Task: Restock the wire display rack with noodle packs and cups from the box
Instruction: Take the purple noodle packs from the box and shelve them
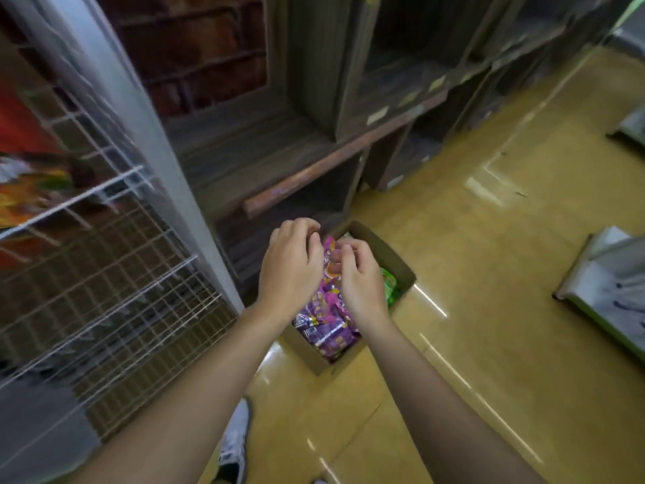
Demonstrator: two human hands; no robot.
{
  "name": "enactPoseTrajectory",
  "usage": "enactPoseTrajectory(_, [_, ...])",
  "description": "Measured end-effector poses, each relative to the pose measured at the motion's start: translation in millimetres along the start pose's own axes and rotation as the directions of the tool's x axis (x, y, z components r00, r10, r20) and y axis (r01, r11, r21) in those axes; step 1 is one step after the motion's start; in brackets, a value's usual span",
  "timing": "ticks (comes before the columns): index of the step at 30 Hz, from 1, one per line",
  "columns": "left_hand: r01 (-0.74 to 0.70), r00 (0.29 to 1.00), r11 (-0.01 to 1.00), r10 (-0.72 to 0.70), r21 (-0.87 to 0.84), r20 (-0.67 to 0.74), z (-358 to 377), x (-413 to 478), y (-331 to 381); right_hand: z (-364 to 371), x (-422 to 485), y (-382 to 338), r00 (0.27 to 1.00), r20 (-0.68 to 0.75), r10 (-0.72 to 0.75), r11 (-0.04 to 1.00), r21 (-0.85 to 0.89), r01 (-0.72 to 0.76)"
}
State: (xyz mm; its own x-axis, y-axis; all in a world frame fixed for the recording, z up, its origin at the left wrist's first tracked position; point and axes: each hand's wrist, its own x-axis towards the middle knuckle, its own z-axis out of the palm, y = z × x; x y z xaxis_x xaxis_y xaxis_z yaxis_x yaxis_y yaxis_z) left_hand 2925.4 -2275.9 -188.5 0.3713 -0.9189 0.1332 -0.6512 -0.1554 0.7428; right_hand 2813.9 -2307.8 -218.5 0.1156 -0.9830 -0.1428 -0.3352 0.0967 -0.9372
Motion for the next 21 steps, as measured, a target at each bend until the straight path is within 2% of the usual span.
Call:
enactPoseTrajectory(9, [-0.014,0.991,0.997,0.024,-0.078,0.132,170.4,26.5,-151.6,52.4,78.8,202.7,0.99,-0.122,0.07,0.998,0.006,-0.07])
enactPoseTrajectory(15, [0.011,0.994,0.988,0.006,-0.154,0.108,259.1,32.7,-256.0,83.9,128.8,327.1,0.988,-0.147,0.048,0.999,-0.007,-0.05])
enactPoseTrajectory(21, [0.012,0.993,0.991,0.003,-0.13,0.116,312.3,27.8,-321.4,113.8,143.5,400.6,0.994,-0.111,-0.009,1.0,-0.03,0.005])
